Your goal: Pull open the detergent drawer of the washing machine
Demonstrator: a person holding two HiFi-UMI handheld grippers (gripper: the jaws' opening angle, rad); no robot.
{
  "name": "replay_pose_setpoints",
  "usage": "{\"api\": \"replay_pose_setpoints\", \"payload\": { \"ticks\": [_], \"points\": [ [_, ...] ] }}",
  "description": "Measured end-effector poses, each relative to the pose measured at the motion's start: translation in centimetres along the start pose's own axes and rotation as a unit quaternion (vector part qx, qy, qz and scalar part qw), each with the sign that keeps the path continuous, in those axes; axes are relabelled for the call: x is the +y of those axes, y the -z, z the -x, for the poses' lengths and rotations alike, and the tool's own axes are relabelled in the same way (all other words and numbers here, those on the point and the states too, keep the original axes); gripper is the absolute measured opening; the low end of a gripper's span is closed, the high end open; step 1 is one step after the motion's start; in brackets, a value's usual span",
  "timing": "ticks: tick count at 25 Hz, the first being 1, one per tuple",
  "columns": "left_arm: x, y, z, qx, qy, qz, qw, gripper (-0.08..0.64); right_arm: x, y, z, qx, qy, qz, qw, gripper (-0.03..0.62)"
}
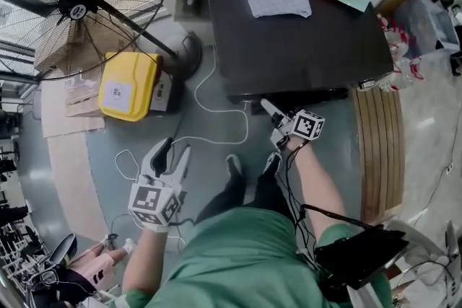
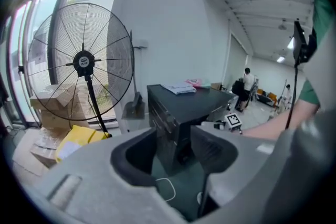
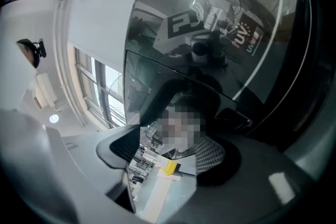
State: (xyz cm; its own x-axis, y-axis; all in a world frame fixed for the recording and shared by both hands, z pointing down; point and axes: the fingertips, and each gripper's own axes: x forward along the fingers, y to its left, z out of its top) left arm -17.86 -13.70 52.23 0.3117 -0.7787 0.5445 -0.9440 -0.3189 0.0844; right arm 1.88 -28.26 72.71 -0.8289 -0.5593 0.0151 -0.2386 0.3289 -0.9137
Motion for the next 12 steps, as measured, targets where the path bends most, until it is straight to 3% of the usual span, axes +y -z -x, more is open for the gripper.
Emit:
{"api": "replay_pose_setpoints", "payload": {
  "ticks": [6, 12],
  "points": [
    [-0.1, 1.0, 1.0, 0.012, 0.001, -0.004, 0.9999, 0.199, 1.6, -0.3, 0.8, -0.039, -0.041, -0.014, 0.998, 0.299],
    [-0.9, 0.1, -0.2, 0.001, 0.024, 0.004, 0.9997, 0.196, 2.6, 3.1, 4.4, -0.034, -0.036, -0.027, 0.998, 0.293]
  ]
}}
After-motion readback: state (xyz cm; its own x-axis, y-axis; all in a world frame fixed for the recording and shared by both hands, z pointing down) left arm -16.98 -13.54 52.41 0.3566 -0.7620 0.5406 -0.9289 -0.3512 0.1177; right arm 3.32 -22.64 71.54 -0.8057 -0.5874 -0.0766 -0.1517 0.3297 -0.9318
